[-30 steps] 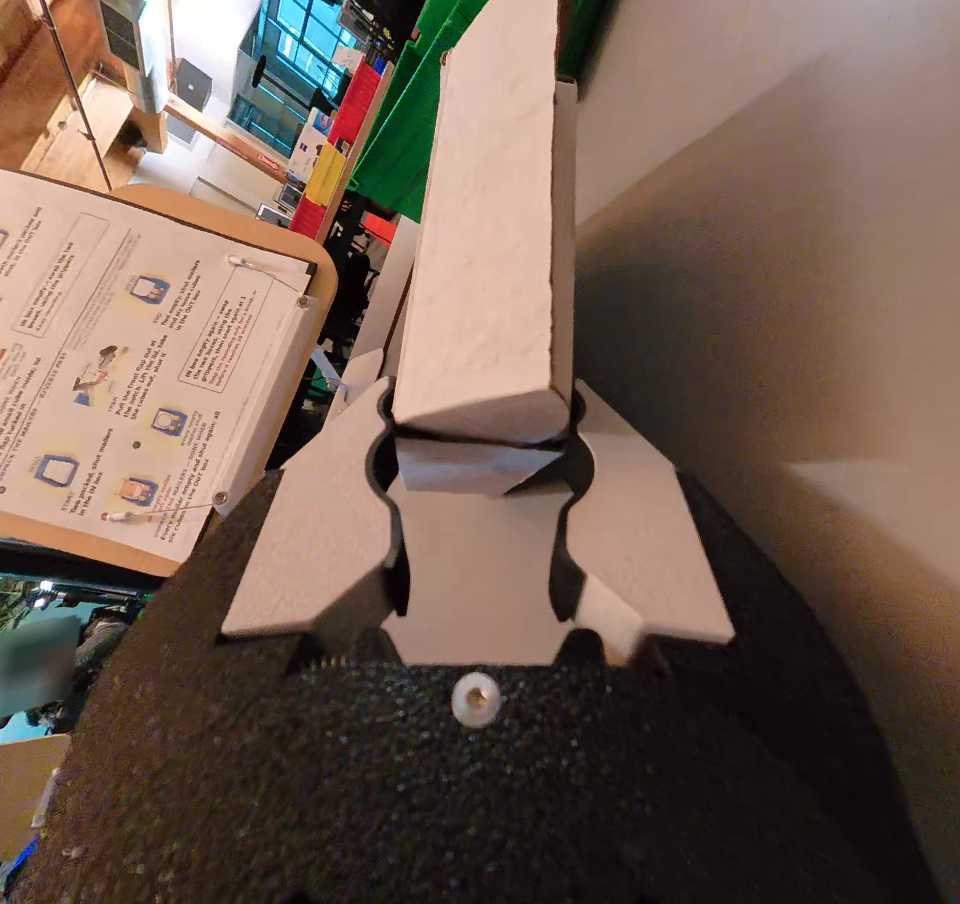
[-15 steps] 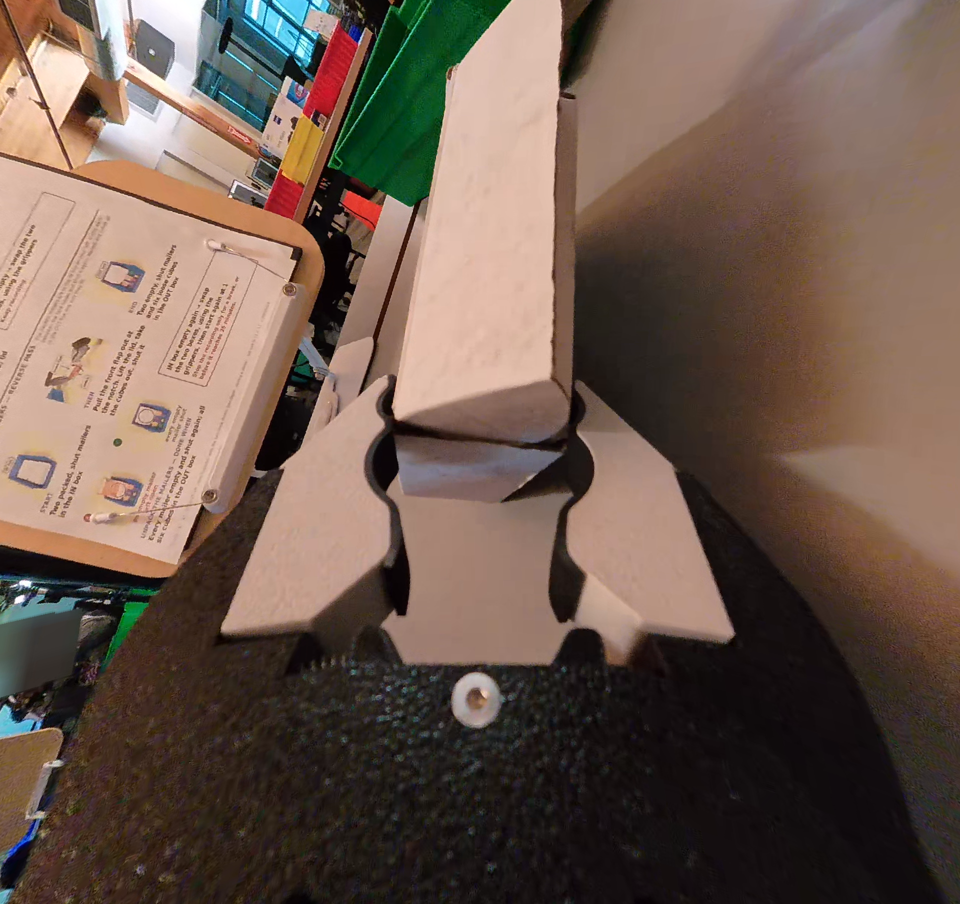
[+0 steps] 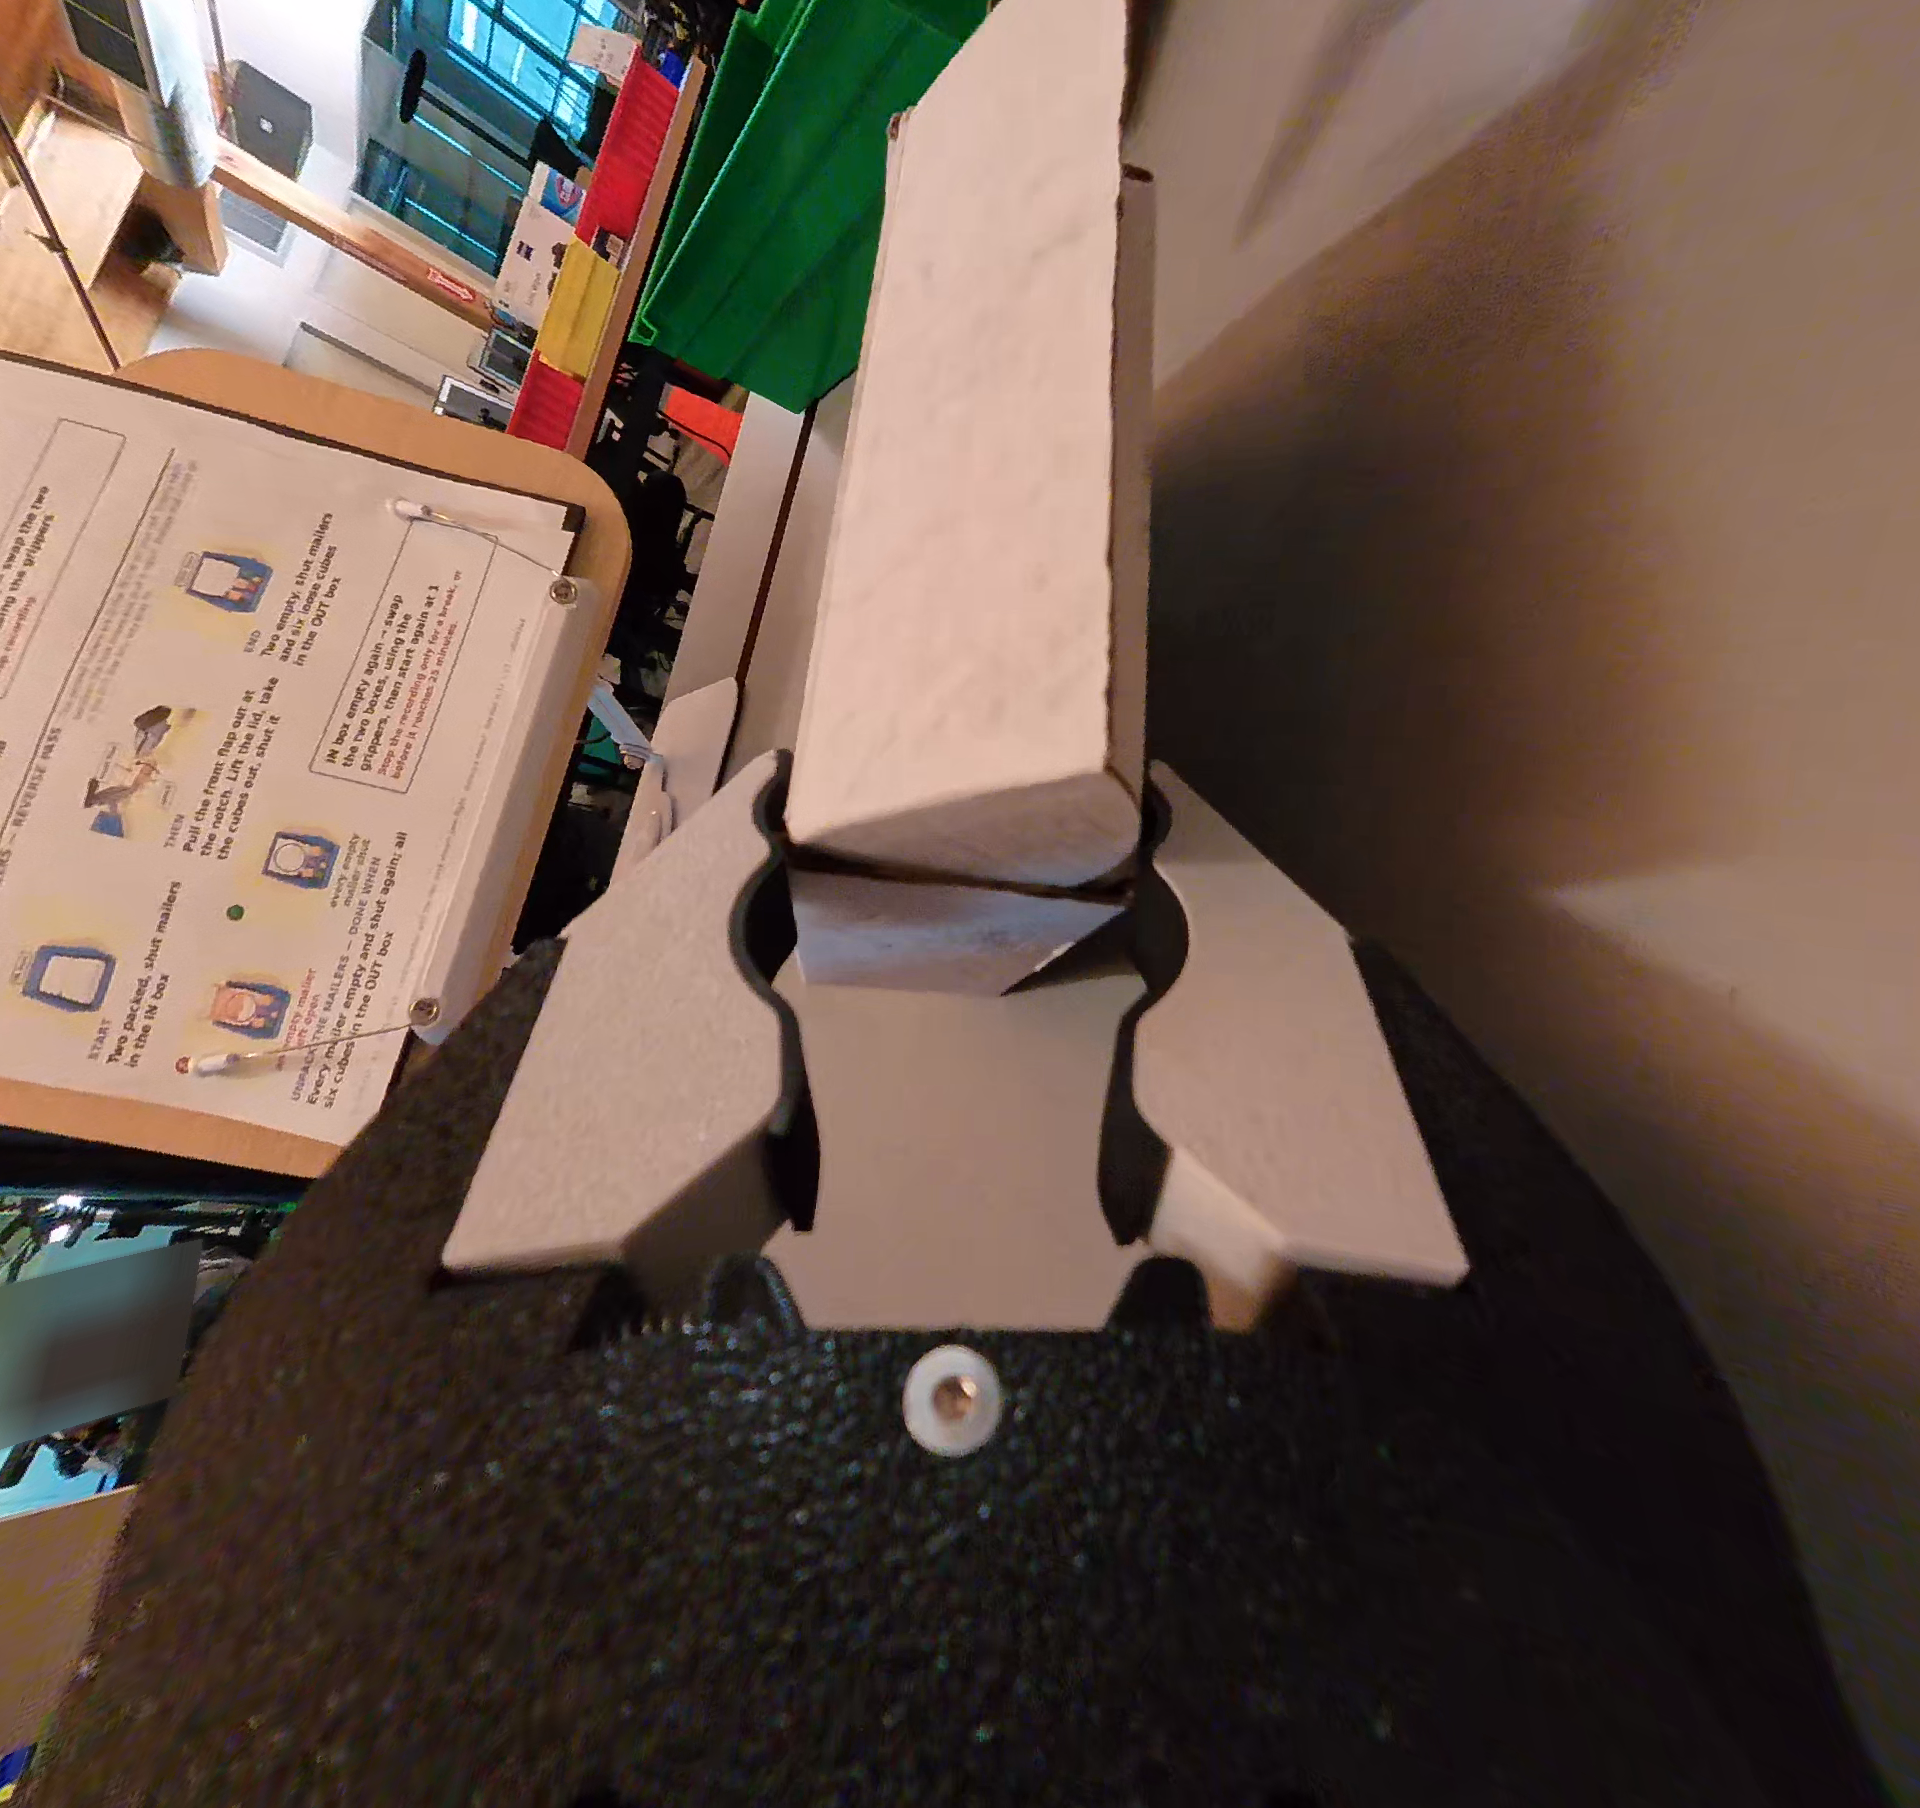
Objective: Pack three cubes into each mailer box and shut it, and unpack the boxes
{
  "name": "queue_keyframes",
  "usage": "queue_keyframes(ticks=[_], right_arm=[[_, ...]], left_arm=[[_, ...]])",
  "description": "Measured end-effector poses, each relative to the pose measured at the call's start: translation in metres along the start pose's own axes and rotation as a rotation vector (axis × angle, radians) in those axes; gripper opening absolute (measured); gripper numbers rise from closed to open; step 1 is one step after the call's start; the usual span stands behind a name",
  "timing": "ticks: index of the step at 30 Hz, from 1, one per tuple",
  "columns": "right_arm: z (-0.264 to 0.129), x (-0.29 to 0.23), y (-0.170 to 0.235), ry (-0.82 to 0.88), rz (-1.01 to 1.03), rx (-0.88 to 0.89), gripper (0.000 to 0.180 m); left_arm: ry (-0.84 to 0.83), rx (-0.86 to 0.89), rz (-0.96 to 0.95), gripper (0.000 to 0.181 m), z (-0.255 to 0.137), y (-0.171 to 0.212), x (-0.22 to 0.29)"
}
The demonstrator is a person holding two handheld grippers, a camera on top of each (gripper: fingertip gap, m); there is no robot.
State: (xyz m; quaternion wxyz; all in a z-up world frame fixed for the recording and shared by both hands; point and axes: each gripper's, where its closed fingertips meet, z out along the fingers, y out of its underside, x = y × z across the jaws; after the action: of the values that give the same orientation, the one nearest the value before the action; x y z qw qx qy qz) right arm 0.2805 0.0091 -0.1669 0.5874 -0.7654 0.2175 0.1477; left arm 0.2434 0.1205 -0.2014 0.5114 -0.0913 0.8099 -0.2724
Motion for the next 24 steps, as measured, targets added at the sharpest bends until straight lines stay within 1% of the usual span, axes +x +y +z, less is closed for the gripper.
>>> queue_keyframes(ticks=[2, 3, 4, 6, 7, 13, 16, 18, 21, 24], right_arm=[[0.008, 0.015, 0.012, 0.021, -0.005, -0.104, 0.089], [0.011, 0.016, 0.013, -0.001, -0.005, -0.120, 0.094], [0.012, 0.013, 0.012, -0.039, -0.017, -0.125, 0.091], [0.013, 0.001, 0.010, -0.156, -0.052, -0.120, 0.065], [0.014, -0.003, 0.009, -0.194, -0.056, -0.120, 0.057], [0.021, 0.004, 0.006, -0.205, -0.074, -0.067, 0.053], [0.024, 0.011, 0.004, -0.157, -0.085, -0.042, 0.046], [0.025, 0.013, 0.005, -0.135, -0.147, -0.029, 0.043], [0.026, 0.012, 0.007, -0.115, -0.188, -0.012, 0.043], [0.024, 0.009, 0.009, -0.132, -0.212, -0.020, 0.045]], left_arm=[[0.007, 0.002, -0.001, 0.061, 0.000, 0.000, 0.000], [0.010, 0.002, 0.002, 0.062, -0.001, 0.001, 0.000], [0.013, 0.002, 0.000, 0.062, -0.001, 0.001, 0.000], [0.015, 0.005, -0.005, 0.062, 0.000, 0.001, -0.001], [0.016, 0.004, -0.008, 0.062, 0.000, 0.001, -0.001], [0.013, 0.009, -0.034, 0.061, 0.002, 0.005, -0.005], [0.007, 0.015, -0.055, 0.061, 0.003, 0.004, -0.006], [0.010, 0.012, -0.052, 0.061, 0.003, 0.004, -0.005], [0.008, 0.011, -0.045, 0.061, 0.003, 0.007, -0.005], [0.016, 0.008, -0.022, 0.061, 0.002, 0.008, -0.005]])
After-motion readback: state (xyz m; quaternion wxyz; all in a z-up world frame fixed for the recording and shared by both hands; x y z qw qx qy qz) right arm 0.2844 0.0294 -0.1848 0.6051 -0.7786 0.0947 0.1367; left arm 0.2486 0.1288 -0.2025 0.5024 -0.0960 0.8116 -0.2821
